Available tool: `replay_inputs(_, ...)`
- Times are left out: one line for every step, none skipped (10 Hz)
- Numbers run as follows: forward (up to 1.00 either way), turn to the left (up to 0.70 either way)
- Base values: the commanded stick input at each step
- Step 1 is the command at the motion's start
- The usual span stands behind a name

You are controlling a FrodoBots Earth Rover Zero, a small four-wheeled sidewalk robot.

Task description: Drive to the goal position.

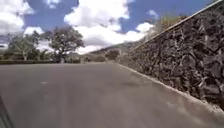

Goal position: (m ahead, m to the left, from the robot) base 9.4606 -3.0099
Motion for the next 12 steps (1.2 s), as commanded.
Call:
replay_inputs(0.7, 0.0)
replay_inputs(0.7, 0.0)
replay_inputs(0.7, 0.0)
replay_inputs(0.7, 0.0)
replay_inputs(0.7, 0.0)
replay_inputs(0.7, 0.0)
replay_inputs(0.7, 0.0)
replay_inputs(0.7, -0.27)
replay_inputs(0.7, -0.27)
replay_inputs(0.7, 0.0)
replay_inputs(0.7, 0.0)
replay_inputs(0.7, 0.0)
